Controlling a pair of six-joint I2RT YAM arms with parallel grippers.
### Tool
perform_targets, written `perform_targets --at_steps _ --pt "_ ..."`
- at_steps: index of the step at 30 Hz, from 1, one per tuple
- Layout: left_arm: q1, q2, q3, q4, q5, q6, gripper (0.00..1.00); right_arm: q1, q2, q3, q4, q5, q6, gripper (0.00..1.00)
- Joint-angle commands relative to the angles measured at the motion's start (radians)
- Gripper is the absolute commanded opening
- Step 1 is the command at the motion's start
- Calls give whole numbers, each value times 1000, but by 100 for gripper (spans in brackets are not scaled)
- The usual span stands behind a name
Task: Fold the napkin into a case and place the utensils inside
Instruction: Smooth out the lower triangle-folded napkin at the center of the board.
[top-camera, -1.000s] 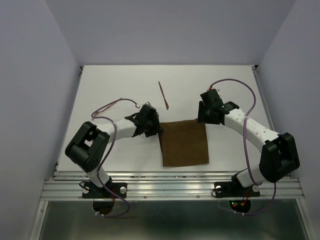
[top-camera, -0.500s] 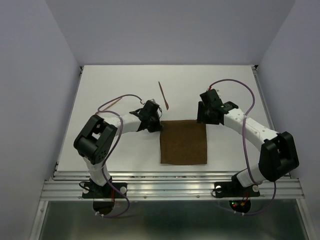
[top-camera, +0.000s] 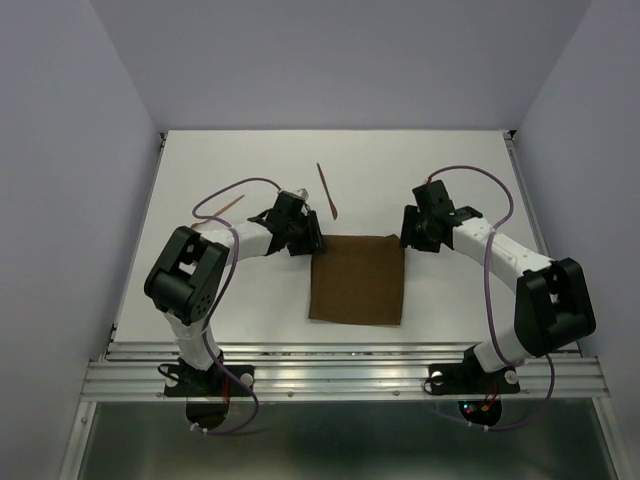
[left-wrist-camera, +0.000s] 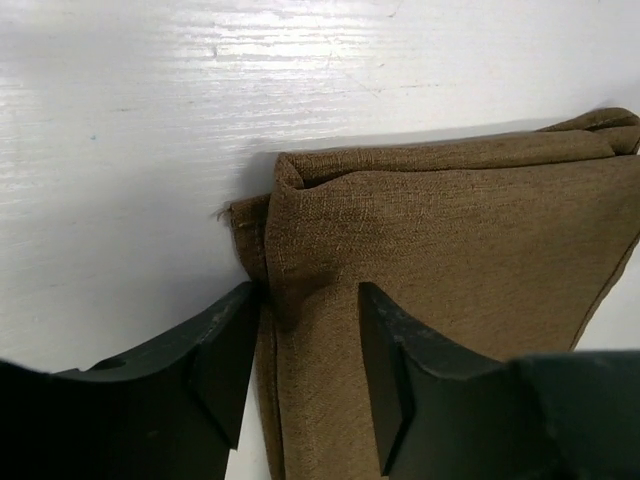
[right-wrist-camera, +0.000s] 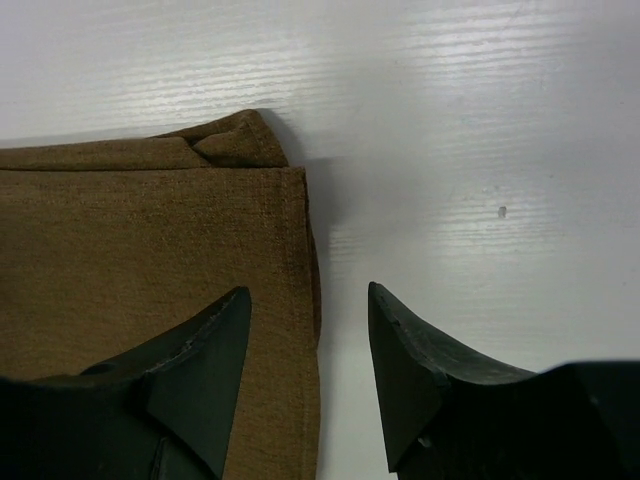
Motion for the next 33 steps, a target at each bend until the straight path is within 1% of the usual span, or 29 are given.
perform_targets --at_steps 1,7,11,18,22,25,26,29,32,33 --pt "-3 -30 37 -37 -9 52 57 -22 22 -16 104 -81 -7 55" --pt "-3 19 106 -54 -33 56 57 -33 42 -20 124 -112 -10 54" --pt "-4 64 160 -117 -76 56 50 -42 40 -28 124 -113 -17 54" --pt "-3 107 204 -169 -119 33 48 -52 30 -46 125 -115 -20 54" --pt "-5 82 192 -174 -150 23 54 -52 25 -52 125 -113 -23 54" --pt "-4 39 180 -183 -202 6 64 -52 23 -54 124 -112 -26 54" --pt "-5 30 177 -187 -203 0 64 -52 25 -54 125 -112 -26 54" --pt "-5 -7 161 -200 -274 -26 64 -52 28 -51 124 -112 -26 54" --pt "-5 -28 154 -206 -295 -43 64 -52 31 -49 124 -113 -26 54" --pt "-5 -28 152 -206 -299 -45 66 -52 33 -48 124 -113 -26 54"
